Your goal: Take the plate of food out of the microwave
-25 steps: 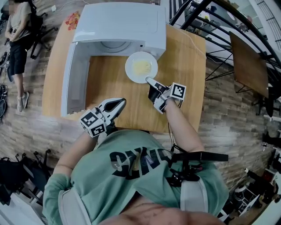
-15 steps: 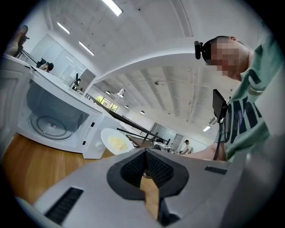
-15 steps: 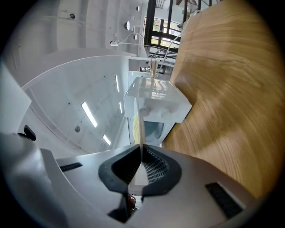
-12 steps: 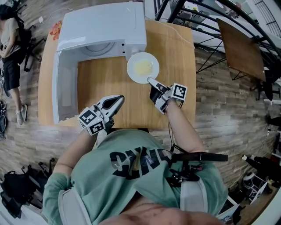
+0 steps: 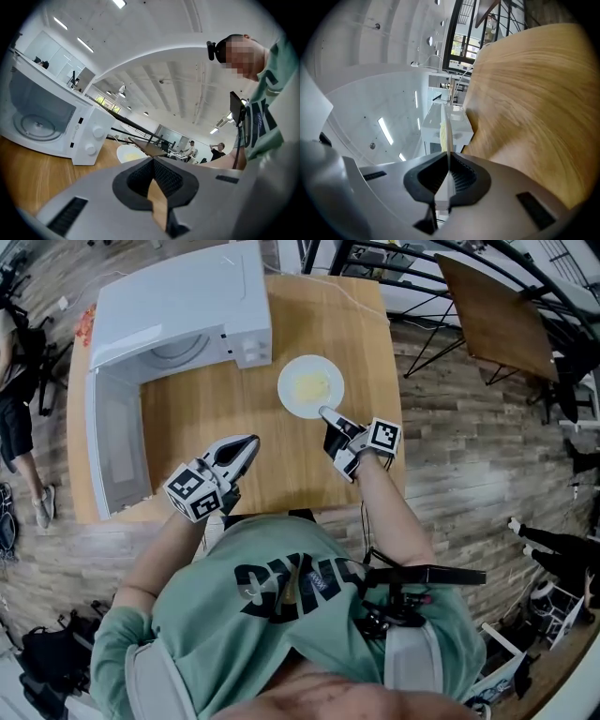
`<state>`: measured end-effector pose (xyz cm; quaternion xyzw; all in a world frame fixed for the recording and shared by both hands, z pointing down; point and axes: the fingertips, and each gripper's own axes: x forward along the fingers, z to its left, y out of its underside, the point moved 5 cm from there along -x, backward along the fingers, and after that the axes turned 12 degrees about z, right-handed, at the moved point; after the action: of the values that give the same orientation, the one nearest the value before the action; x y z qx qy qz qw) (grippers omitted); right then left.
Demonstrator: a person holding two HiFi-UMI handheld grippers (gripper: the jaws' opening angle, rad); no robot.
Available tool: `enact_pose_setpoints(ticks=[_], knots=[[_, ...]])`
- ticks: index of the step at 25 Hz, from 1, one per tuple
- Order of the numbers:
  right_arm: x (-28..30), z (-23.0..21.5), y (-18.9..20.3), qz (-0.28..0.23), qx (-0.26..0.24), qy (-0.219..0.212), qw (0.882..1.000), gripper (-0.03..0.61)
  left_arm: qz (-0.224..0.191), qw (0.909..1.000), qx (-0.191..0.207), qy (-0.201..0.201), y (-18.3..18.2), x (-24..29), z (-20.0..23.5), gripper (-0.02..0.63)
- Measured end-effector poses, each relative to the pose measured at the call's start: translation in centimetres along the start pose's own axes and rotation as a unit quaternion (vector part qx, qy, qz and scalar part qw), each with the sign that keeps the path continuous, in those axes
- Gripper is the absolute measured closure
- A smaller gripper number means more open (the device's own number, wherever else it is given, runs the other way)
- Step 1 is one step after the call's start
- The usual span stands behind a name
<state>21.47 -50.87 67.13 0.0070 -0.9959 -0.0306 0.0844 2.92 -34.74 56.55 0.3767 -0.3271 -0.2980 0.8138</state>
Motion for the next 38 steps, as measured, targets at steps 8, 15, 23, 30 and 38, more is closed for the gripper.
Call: enact_pose_setpoints(ticks=[8,15,23,30,38], knots=[[-3.8,-4.0,-0.7,-0.016,0.023,0.044,0.999,0.560,0.019,0.9998,-0.003,0.010,0.9,3.4,-0.2,0.611],[-5.4,-7.1,-1.5,-0.014,0.035,0.081,0.996,0.560,0.028,0.9995,-0.007,0.013,1.6,5.2,-0.1,0.611],[-5.2,-9.9,-1.8,0.004,0.056,0.116,0.992,0.560,0.038,0.9991,-0.017,0.013,2.3,5.7,0.4,0.611],[-4.9,-12.2,-1.8,0.023,0.077,0.134,0.988,0.560,0.045,0.9986,-0.026,0.010,3.2,5.7,0.7,0.611],[-4.4,-12.6,-2.4,0.063,0.037,0.214,0.974,0.543,0.047,0.9983,-0.032,0.006,3.6,5.2,1.1,0.611]])
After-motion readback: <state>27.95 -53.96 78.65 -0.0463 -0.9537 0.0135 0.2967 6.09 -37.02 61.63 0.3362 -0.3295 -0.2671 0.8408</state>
